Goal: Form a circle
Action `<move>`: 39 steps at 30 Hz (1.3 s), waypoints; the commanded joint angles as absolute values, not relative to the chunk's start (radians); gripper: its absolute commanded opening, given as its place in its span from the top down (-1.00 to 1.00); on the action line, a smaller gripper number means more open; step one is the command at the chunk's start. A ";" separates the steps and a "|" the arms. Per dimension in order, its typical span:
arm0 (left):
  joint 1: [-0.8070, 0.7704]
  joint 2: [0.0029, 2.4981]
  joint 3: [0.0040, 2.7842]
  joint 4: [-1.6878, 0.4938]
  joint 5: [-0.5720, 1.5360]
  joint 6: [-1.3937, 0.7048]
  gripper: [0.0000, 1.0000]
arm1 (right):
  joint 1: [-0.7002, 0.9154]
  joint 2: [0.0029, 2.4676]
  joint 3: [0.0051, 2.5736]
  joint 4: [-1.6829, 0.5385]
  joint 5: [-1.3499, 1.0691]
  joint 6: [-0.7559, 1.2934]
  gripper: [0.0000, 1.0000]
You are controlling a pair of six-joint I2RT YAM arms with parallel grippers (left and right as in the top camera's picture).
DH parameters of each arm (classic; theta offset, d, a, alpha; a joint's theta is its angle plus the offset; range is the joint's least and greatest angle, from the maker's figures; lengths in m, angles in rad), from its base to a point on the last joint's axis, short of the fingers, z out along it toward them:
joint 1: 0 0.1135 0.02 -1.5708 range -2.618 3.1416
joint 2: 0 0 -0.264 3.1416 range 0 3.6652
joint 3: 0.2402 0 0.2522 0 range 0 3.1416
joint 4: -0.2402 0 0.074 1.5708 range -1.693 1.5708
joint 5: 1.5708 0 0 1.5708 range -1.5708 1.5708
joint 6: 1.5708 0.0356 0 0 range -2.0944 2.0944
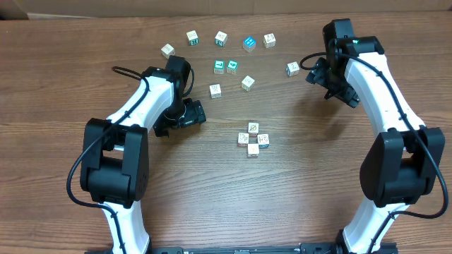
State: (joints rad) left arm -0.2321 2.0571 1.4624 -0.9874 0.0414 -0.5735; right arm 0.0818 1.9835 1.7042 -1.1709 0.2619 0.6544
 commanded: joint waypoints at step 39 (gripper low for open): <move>-0.237 1.744 1.481 -0.994 -0.010 -0.553 -0.98 | 0.084 1.954 1.722 -1.168 0.268 0.658 -1.00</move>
